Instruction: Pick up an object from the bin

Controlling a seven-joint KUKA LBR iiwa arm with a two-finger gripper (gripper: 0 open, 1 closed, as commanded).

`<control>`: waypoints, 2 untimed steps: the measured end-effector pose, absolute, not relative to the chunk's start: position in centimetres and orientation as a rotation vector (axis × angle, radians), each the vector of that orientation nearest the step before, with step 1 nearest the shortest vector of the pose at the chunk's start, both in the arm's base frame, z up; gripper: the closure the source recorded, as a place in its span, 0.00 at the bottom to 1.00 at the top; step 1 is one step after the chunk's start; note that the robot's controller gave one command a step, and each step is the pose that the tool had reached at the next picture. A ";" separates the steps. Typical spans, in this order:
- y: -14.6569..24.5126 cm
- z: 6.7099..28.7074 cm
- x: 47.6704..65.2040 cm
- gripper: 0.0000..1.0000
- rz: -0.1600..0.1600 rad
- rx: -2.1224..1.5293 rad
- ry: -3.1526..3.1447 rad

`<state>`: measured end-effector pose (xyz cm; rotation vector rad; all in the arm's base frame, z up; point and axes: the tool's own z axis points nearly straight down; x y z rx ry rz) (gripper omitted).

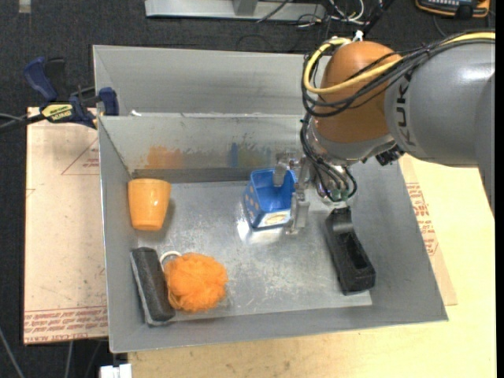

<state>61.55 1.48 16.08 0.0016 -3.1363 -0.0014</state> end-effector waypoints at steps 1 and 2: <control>1.5 16.6 61.7 0.00 -0.002 0.001 -3.143; 1.5 15.3 61.7 0.00 0.000 0.086 -3.148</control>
Offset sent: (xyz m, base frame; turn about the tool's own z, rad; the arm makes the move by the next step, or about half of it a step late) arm -0.0050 -0.0001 -0.0889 -0.3020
